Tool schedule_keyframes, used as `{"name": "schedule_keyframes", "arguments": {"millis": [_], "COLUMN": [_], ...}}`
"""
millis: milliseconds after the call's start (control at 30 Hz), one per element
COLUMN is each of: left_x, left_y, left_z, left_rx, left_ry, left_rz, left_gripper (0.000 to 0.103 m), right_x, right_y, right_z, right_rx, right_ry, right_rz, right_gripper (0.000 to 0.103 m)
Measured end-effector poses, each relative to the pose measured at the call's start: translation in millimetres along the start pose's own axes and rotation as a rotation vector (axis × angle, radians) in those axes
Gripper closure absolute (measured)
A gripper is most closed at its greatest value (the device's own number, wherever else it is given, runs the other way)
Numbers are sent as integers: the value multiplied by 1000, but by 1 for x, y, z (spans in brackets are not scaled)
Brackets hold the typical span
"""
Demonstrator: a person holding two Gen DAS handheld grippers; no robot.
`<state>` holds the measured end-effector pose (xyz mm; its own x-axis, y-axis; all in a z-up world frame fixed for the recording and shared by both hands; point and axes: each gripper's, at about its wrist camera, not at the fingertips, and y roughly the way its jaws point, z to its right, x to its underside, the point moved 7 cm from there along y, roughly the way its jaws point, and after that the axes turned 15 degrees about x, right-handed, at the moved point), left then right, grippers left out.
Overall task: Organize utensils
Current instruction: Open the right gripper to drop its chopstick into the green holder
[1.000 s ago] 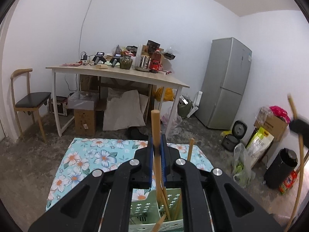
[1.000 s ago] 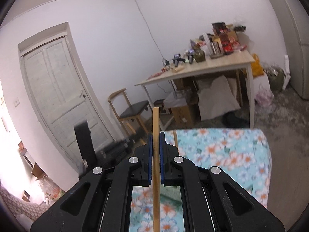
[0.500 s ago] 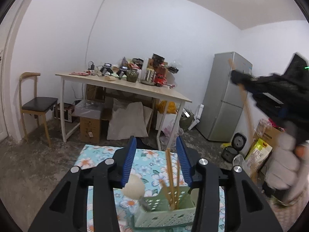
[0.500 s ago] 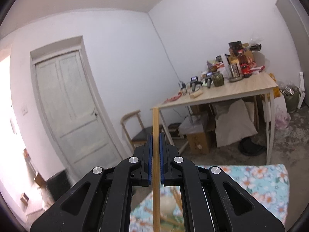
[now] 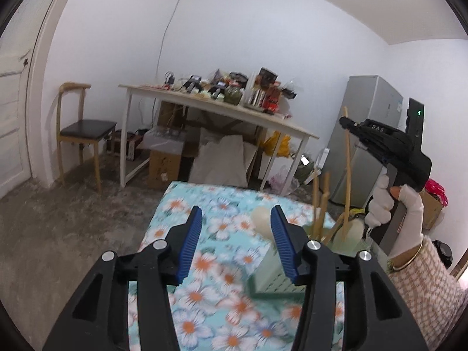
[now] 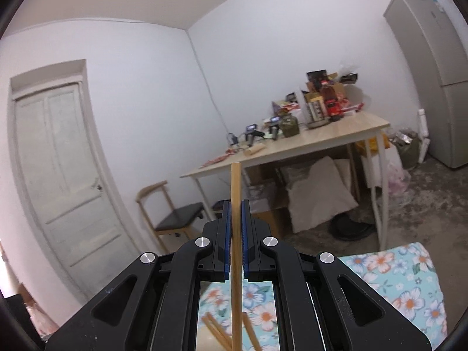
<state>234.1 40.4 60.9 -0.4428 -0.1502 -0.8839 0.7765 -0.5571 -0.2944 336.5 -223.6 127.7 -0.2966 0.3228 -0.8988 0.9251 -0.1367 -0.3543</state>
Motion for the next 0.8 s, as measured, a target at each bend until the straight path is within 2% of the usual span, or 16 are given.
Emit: {"name": "schedule_keyframes", "arguments": {"millis": [233,533,633,733,800], "left_x": [15,17,19,22,23], "left_y": [-7,-9,-9,-11,-12], "left_z": [-16,-12,-5,6,14], "left_rx": [-13,-4,1,9,9], "left_ry": [-35,-36,-35,-28,-20], "left_rz": [-13,-18,-20,-24,-26], "left_gripper": [56,56,55,50,44], "right_x": [16,26,27,33,35], "right_y": [-1,-12,-21,-35,-52], "right_z": [-8,7,11,19,26], "right_rx": [97,135,129,145,148], "right_ry": [-113,-89,-88,-93,-82], "right_rz": [34,1,-16,-47,-48], "right_gripper": [98,97,93,71,70]}}
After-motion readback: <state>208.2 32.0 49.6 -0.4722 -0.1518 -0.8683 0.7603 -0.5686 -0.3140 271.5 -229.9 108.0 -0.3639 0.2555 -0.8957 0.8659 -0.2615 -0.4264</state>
